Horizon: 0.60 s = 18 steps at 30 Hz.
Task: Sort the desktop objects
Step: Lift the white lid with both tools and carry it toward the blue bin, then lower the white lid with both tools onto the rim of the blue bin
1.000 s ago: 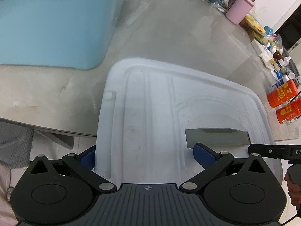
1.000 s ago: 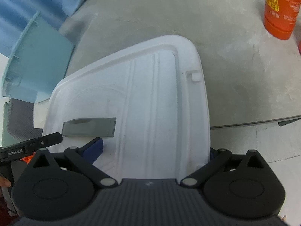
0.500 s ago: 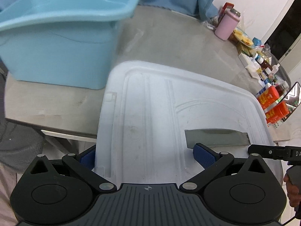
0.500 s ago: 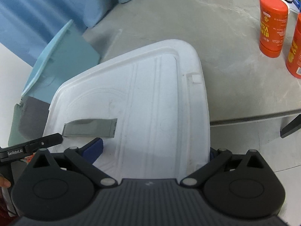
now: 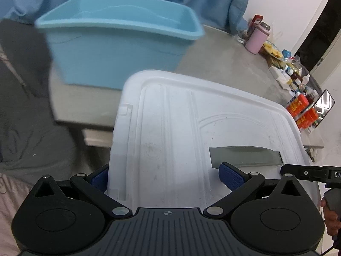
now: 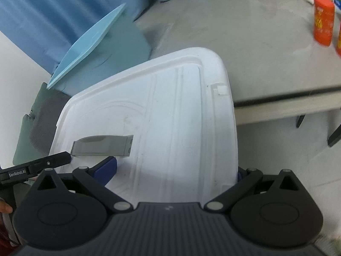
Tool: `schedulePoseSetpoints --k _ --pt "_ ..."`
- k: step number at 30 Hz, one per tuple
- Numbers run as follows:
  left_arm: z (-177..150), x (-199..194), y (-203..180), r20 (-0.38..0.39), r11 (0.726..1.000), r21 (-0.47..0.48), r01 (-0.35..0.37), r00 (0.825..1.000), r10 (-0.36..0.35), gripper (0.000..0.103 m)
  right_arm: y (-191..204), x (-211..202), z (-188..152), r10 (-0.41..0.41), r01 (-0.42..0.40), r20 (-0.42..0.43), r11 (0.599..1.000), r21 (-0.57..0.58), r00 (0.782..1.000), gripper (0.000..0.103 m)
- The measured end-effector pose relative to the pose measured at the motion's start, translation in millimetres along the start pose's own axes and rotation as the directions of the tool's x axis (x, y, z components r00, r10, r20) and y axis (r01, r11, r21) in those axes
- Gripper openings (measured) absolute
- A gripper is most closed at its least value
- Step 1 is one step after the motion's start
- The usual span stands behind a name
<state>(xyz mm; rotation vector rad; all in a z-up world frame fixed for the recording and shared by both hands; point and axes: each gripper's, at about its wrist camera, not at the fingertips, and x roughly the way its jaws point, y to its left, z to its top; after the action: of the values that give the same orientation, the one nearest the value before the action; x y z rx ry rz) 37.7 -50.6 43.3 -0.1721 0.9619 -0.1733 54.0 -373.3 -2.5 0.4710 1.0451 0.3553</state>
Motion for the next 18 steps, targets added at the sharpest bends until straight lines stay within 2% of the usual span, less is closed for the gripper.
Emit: schedulePoseSetpoints --k 9,13,18 --pt "-40 -62 98 0.011 1.0 -0.001 -0.018 1.0 0.018 0.103 90 24 -57 0.019 -0.019 0.011 1.0 -0.005 1.0 0.102" --pt "-48 -87 133 0.021 1.0 -0.001 -0.03 0.999 0.03 0.103 120 28 -70 0.032 -0.032 0.017 0.999 -0.011 0.999 0.102" --pt "-49 -110 162 0.034 1.0 -0.006 -0.028 0.999 0.028 0.103 149 29 -71 0.028 -0.028 0.023 0.999 -0.019 0.999 0.102"
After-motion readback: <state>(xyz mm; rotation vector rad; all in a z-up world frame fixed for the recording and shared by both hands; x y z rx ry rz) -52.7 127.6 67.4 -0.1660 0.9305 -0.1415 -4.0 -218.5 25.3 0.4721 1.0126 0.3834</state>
